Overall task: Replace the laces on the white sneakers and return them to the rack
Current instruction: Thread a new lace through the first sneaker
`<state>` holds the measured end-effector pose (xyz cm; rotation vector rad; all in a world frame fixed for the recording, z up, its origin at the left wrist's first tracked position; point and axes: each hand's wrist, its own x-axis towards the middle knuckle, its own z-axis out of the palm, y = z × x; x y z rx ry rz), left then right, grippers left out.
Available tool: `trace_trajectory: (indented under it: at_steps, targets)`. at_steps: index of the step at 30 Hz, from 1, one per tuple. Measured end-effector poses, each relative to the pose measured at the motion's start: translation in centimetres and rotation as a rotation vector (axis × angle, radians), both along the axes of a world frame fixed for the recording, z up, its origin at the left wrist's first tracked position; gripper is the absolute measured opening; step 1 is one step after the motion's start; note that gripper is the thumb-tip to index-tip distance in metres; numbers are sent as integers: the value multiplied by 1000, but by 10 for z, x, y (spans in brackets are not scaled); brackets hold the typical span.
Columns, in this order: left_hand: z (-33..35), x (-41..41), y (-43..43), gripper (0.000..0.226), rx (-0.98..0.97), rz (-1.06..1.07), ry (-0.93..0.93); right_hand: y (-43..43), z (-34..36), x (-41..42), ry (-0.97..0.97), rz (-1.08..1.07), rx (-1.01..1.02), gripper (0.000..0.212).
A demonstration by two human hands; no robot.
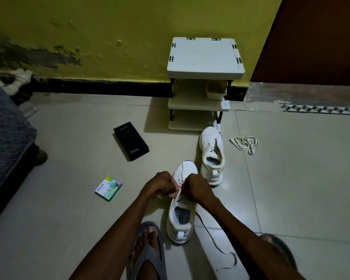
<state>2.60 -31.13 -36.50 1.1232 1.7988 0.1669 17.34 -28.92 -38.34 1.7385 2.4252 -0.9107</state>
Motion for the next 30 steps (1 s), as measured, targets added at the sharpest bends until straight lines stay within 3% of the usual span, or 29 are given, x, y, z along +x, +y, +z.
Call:
trace_trajectory:
  at_steps: [6, 14, 18, 23, 26, 30]
  targets:
    - [-3, 2, -2, 13, 75, 5, 34, -16, 3, -2, 47, -77, 35, 44]
    - [-14, 4, -15, 17, 212, 166, -14, -14, 1, 0, 219, -254, -54, 39]
    - [3, -7, -7, 23, 305, 351, -172, -17, -4, 4, 218, -293, -115, 30]
    - [61, -38, 28, 31, 518, 725, -549, -18, -5, 6, 248, -348, -166, 31]
    - [82, -46, 39, 23, 614, 643, -490, -17, -5, 8, 293, -381, -186, 26]
    - [57, -29, 26, 15, 316, 120, -161, -15, -6, 10, 320, -370, -220, 25]
